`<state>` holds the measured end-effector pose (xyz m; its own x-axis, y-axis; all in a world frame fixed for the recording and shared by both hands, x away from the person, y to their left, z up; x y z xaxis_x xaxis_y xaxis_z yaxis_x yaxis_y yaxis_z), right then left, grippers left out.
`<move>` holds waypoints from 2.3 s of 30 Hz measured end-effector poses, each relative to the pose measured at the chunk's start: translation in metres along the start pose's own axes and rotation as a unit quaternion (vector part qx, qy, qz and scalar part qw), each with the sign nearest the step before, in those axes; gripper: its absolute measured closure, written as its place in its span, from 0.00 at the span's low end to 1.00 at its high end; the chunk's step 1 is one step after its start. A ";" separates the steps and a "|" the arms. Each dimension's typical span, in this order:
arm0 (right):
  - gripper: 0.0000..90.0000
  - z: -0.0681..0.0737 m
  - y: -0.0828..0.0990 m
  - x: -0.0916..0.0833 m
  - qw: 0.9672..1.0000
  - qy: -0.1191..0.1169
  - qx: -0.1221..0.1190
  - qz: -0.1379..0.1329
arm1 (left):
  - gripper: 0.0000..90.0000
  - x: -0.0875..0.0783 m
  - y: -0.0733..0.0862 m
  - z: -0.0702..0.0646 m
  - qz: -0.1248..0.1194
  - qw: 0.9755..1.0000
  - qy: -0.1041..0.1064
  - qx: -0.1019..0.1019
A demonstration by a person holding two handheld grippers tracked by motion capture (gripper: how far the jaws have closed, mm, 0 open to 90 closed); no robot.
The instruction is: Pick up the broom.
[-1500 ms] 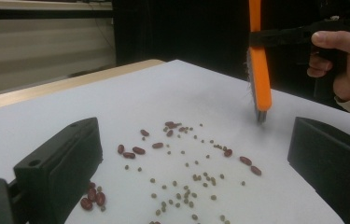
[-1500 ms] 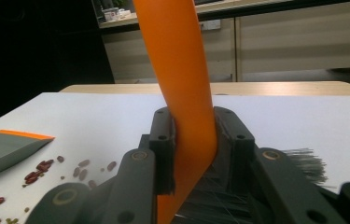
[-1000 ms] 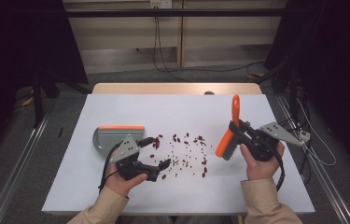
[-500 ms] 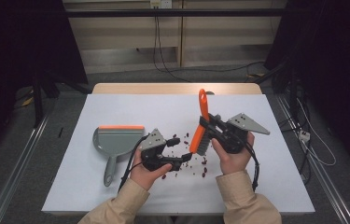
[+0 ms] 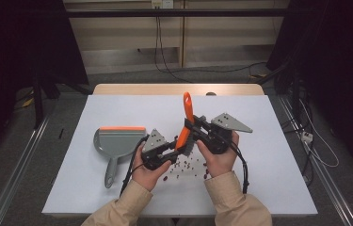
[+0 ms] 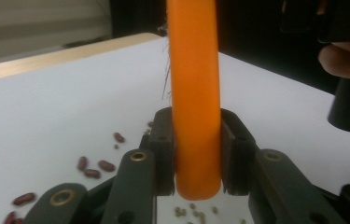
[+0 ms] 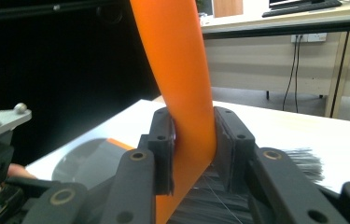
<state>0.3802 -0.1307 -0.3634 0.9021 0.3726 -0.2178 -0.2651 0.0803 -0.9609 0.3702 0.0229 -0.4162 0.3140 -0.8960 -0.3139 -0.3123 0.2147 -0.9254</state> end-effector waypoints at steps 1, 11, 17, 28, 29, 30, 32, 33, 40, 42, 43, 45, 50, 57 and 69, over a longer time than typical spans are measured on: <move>0.75 0.001 0.000 0.001 1.000 0.003 0.004 0.000 | 0.79 -0.003 0.000 0.001 -0.005 1.000 -0.014 0.002; 0.40 0.008 0.004 0.009 1.000 0.027 0.015 0.003 | 0.79 -0.014 -0.002 0.015 -0.025 0.998 -0.060 -0.010; 0.39 0.017 0.011 0.016 0.998 0.037 0.034 0.024 | 0.79 -0.014 -0.002 0.015 -0.030 0.996 -0.080 -0.007; 0.35 0.026 0.014 0.030 0.995 0.063 0.063 0.043 | 0.75 -0.013 -0.006 0.000 -0.041 0.995 -0.080 0.042; 0.40 0.024 0.015 0.032 0.993 0.066 0.079 0.051 | 0.74 -0.014 -0.007 -0.002 -0.037 0.995 -0.082 0.052; 0.45 0.023 0.015 0.032 0.993 0.065 0.085 0.054 | 0.74 -0.014 -0.007 -0.002 -0.037 0.995 -0.082 0.052; 0.50 0.021 0.015 0.032 0.992 0.067 0.094 0.057 | 0.73 -0.014 -0.007 -0.003 -0.034 0.994 -0.084 0.065; 0.56 0.021 0.014 0.032 0.989 0.058 0.119 0.067 | 0.71 -0.013 -0.007 -0.004 -0.031 0.993 -0.085 0.071; 0.78 0.026 0.012 0.032 0.988 0.047 0.121 0.086 | 0.80 -0.011 -0.007 -0.005 -0.056 0.994 -0.073 0.054; 0.78 0.025 0.013 0.033 0.988 0.046 0.113 0.094 | 0.78 -0.014 -0.010 -0.005 -0.049 0.994 -0.071 0.072; 0.78 0.021 0.014 0.035 0.987 0.038 0.119 0.099 | 0.63 -0.014 -0.011 -0.006 -0.050 0.995 -0.068 0.057; 0.78 0.019 0.014 0.034 0.989 0.044 0.105 0.096 | 0.62 -0.018 -0.010 -0.004 -0.046 0.995 -0.065 0.052; 0.78 0.008 0.006 0.027 0.992 0.039 0.087 0.084 | 0.50 -0.025 -0.007 0.003 -0.036 0.997 -0.058 0.040; 0.78 -0.017 0.001 0.017 0.992 0.043 0.060 0.102 | 0.35 -0.032 -0.004 0.011 -0.030 0.998 -0.044 0.031; 0.78 -0.053 0.006 0.002 0.989 0.062 0.029 0.131 | 0.21 -0.047 -0.003 0.020 -0.011 0.999 -0.028 0.039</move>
<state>0.3988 -0.1783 -0.3785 0.8331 0.2724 -0.4813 -0.5119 0.0505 -0.8575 0.3743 0.0722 -0.4033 0.3705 -0.8780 -0.3031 -0.2341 0.2275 -0.9452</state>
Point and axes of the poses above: each handheld gripper's, and its own axes: x roughly forward along the jaws, y roughly out of its underside, z roughly to its left, the point moved 4 cm from there along x, roughly forward along the jaws, and after that the axes turned 12 degrees about y, right-handed, at the moved point
